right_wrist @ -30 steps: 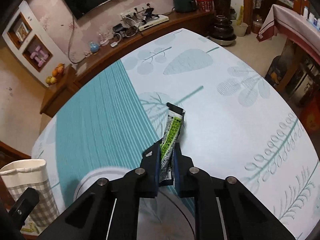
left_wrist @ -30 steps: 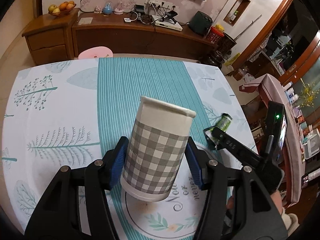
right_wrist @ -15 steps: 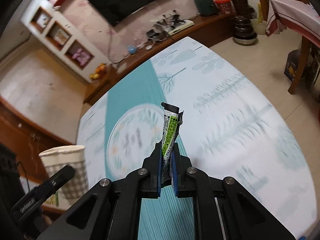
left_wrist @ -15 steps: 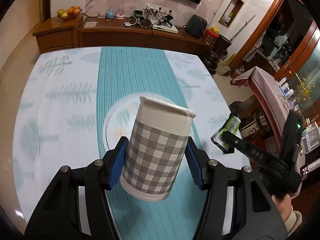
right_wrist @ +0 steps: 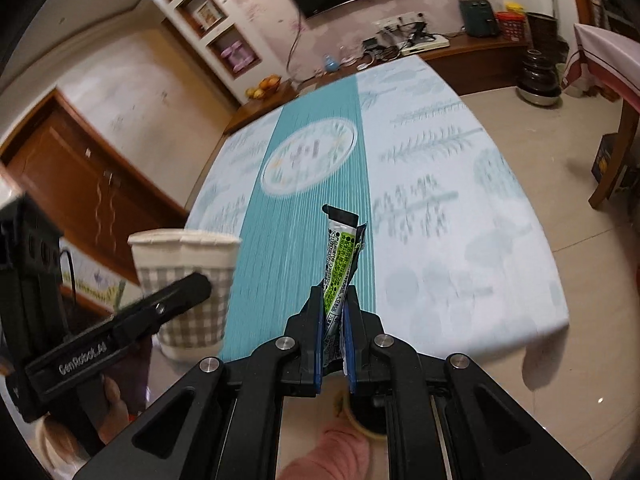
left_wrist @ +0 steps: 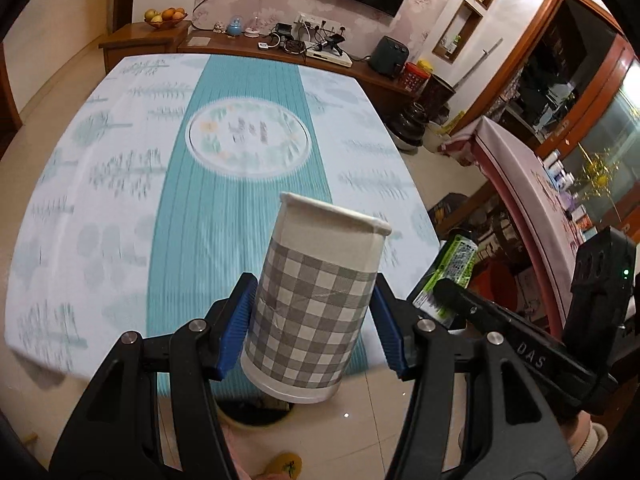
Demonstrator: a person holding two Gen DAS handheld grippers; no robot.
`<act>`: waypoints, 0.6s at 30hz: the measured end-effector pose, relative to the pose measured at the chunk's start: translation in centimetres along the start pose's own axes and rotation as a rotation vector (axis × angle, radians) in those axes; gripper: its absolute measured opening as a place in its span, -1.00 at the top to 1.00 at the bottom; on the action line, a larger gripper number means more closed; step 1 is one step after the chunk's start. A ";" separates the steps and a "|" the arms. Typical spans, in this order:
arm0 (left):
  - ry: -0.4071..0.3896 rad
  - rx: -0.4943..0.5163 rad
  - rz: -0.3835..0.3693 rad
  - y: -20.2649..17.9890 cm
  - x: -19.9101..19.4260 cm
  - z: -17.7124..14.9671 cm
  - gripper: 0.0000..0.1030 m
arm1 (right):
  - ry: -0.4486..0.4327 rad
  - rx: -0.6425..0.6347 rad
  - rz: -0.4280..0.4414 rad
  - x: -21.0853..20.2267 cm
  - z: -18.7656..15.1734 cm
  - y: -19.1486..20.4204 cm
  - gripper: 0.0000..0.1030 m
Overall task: Collect trash
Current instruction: 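Lower both tools over the black bin and open them to drop the items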
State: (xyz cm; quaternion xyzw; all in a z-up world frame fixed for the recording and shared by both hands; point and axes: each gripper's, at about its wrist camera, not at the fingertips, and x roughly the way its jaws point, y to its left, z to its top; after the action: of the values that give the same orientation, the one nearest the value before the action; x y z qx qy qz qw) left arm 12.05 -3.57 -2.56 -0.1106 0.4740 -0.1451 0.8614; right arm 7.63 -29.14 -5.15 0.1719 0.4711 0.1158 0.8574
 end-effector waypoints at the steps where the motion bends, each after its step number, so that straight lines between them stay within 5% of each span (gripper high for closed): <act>1: -0.001 0.005 0.005 -0.5 -0.4 -1.2 -0.04 | 0.012 0.000 0.002 -0.3 -1.3 -0.1 0.85; 10: 0.037 0.073 0.069 -2.6 -0.8 -10.1 -0.04 | 0.141 0.021 -0.017 2.7 -10.6 -2.4 0.84; 18: 0.111 0.082 0.099 0.7 3.6 -17.3 -0.04 | 0.261 0.078 -0.096 9.5 -19.0 -6.0 0.84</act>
State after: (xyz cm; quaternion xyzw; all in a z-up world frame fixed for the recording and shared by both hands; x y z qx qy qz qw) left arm -0.70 -5.10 -14.66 -0.0432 0.5196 -0.1275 0.8437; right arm -3.25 -27.72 -24.33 0.1658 0.5905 0.0778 0.7860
